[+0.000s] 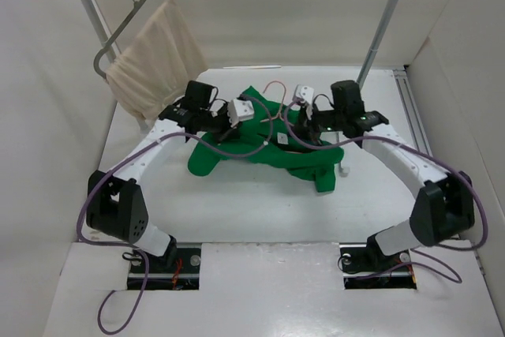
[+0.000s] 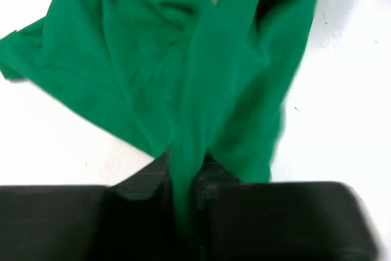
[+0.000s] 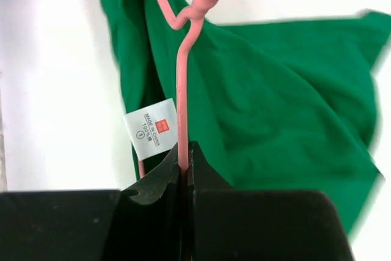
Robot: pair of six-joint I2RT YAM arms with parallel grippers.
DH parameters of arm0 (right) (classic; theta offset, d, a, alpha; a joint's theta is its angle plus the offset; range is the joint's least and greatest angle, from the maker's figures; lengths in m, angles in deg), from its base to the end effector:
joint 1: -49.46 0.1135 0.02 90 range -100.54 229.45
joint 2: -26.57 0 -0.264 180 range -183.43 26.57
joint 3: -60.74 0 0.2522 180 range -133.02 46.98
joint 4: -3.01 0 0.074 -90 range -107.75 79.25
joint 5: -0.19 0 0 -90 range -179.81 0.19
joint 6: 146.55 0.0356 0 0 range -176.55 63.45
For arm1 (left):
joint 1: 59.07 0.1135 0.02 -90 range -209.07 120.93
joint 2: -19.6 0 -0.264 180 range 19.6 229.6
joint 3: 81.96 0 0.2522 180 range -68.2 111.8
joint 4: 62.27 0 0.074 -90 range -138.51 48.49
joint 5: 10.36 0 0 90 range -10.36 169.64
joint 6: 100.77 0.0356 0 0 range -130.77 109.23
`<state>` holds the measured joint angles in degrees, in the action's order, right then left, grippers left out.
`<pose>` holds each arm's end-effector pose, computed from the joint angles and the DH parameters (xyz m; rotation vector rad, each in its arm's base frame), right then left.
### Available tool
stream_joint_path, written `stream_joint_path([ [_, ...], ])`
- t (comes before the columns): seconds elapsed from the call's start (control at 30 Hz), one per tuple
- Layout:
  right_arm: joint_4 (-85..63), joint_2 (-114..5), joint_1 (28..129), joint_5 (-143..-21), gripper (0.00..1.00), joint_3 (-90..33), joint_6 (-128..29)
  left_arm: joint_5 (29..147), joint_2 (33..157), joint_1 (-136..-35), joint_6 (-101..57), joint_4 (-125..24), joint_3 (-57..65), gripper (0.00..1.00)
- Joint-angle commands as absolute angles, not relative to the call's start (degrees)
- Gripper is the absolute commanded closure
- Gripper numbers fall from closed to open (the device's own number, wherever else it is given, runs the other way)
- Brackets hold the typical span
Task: Place the t-shirt on the hanger
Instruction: Place tshirt on hanger, then hang the hanger with tshirt onto the clothesline
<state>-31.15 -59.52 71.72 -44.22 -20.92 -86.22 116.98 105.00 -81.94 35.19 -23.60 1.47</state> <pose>0.2965 0.1488 0.2957 -1.2893 1.6863 0.8078 0.2943 -0.1476 0.3013 1.4784 1.5721 -0.5099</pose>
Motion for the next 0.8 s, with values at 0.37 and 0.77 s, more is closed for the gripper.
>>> stream_joint_path([
  [0.37, -44.9, -41.7, 63.0, -49.2, 1.0, -25.3, -86.5, 131.1, 112.7, -70.8, 33.3, -14.4, 15.0, 0.22],
  [0.77, -59.3, -48.5, 64.6, -79.0, 1.0, -58.4, -76.2, 115.3, 112.1, -73.0, 25.7, -16.2, 25.1, 0.0],
])
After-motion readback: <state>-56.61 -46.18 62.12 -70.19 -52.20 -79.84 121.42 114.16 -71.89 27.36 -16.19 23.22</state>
